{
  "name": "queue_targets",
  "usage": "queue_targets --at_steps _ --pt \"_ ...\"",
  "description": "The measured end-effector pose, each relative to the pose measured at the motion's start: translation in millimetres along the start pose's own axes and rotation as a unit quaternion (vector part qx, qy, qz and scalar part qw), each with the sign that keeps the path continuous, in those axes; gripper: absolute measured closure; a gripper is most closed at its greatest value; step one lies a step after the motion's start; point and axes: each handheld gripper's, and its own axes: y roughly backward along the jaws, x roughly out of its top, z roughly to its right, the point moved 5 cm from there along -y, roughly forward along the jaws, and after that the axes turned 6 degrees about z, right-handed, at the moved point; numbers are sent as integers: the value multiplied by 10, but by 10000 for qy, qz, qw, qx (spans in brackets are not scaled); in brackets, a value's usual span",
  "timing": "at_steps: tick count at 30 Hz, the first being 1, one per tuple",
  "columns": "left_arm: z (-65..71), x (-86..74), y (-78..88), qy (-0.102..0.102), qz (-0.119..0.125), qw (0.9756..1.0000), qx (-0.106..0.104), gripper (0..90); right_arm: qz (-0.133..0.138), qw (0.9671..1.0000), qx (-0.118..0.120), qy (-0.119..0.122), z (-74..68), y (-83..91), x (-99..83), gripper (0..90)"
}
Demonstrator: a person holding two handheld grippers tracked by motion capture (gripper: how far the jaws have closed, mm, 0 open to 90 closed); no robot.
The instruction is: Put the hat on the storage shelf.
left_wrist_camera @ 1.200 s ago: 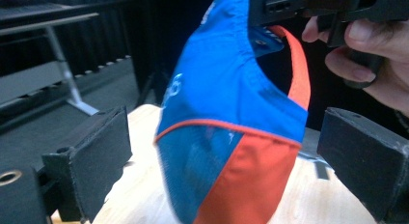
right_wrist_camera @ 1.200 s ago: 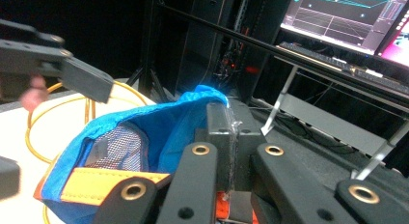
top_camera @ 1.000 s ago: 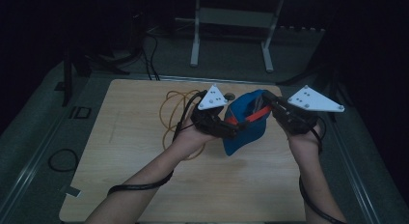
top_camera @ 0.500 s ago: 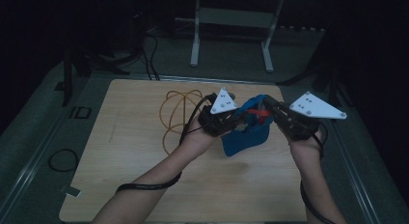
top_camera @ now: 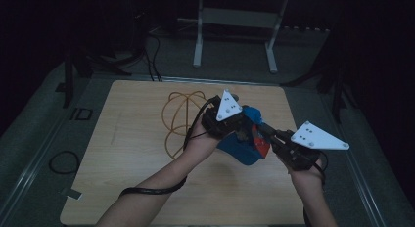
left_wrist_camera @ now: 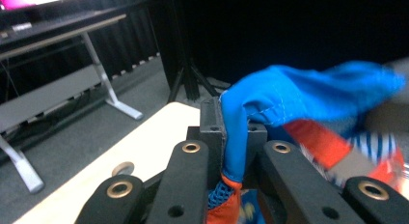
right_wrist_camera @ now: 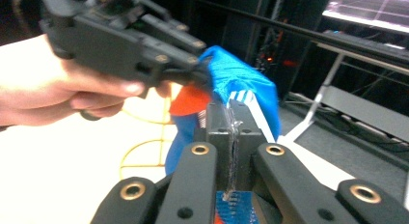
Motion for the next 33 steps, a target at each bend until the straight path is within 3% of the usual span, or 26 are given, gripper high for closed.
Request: queue_targets --at_steps 3,4,6,7,8,10,12,15,16,18,20,21,22,25,26,29,30,33 --pt "30 41 63 -95 302 9993 -178 855 80 9996 266 -68 -71 78 25 824" --pt "30 41 63 -95 302 9993 -178 854 80 9996 266 -68 -71 78 25 824" --pt "12 90 175 -207 717 9966 -362 854 290 9979 578 -17 -174 269 80 767" --pt "-3 99 197 -295 750 9963 -294 854 344 9977 577 71 -211 326 95 746" --pt "-13 108 222 -271 811 9954 -426 854 376 9975 568 175 -242 380 106 733" --pt "-37 116 271 -423 932 9940 -395 854 489 9970 529 281 -264 485 137 705" --pt "-59 126 317 -435 1099 9915 -548 854 600 9965 465 338 -226 588 167 695" --pt "-118 130 363 -425 1170 9901 -654 854 715 9971 157 220 -55 683 179 694" --pt "-118 130 363 -425 1170 9901 -654 853 715 9971 157 220 -55 683 179 694" --pt "-156 125 400 -351 1290 9861 -990 853 594 9982 8 37 117 653 105 684" --pt "-162 121 414 -419 1303 9853 -1023 853 448 9989 54 -78 169 581 24 664" --pt "-158 114 454 -462 1427 9794 -1354 852 396 9990 126 -138 170 541 -18 656" --pt "-157 109 467 -508 1426 9783 -1412 853 347 9990 220 -163 156 500 -56 637" --pt "-142 95 495 -505 1538 9712 -1751 852 239 9983 490 -195 89 381 -151 574" --pt "-129 89 505 -446 1584 9666 -1964 852 221 9979 577 -213 62 343 -177 554" --pt "-85 69 519 -368 1611 9576 -2360 852 136 9971 729 -196 -17 242 -242 494" --pt "-66 63 517 -360 1621 9550 -2459 852 139 9963 817 -209 -40 218 -254 477" --pt "-8 58 498 -395 1630 9507 -2610 852 178 9946 992 -242 -119 160 -272 458"
